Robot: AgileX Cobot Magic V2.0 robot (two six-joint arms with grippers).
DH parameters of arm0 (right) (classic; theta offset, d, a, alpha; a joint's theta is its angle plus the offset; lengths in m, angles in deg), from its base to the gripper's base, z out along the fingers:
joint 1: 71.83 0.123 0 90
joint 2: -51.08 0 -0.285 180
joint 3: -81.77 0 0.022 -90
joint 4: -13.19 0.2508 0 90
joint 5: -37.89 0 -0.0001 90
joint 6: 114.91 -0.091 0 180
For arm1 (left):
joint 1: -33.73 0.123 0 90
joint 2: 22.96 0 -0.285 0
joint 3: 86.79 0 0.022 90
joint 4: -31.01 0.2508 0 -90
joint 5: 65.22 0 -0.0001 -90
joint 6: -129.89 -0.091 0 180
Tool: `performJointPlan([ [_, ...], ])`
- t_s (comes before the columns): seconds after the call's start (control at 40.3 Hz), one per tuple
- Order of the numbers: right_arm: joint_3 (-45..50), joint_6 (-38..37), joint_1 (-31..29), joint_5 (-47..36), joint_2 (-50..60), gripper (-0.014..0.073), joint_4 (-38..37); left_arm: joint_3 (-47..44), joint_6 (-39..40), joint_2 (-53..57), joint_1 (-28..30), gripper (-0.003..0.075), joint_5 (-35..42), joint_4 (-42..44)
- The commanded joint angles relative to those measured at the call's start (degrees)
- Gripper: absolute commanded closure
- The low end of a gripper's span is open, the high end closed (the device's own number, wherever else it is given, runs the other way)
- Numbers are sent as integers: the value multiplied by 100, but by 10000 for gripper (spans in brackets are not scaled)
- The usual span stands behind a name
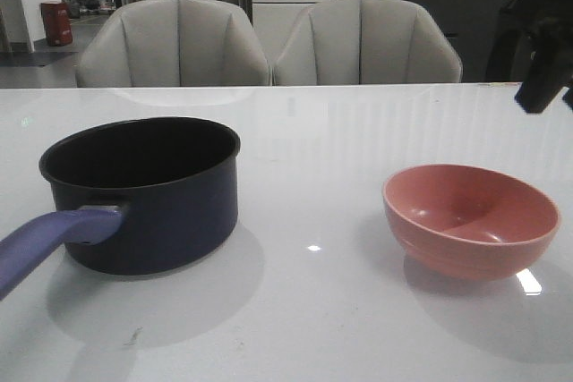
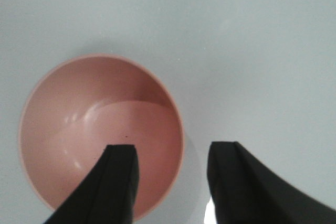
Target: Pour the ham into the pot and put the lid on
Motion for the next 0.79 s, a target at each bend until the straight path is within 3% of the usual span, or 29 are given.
performJointPlan([
  [0.0, 228, 132, 5, -633, 913, 170, 107, 161, 12, -80, -53, 607, 473, -30],
  [0.397, 2325, 132, 990, -2582, 3460, 175, 115, 161, 12, -80, -53, 607, 483, 0],
  [0.496, 2857, 132, 1203, -2950, 4028, 237, 115, 161, 12, -80, -53, 607, 483, 0],
  [0.645, 3526, 127, 1307, -3297, 4885, 474, 193, 161, 12, -80, -53, 606, 483, 0],
  [0.769, 3861, 127, 1307, -3329, 5289, 445, 240, 161, 12, -80, -53, 606, 473, 0],
])
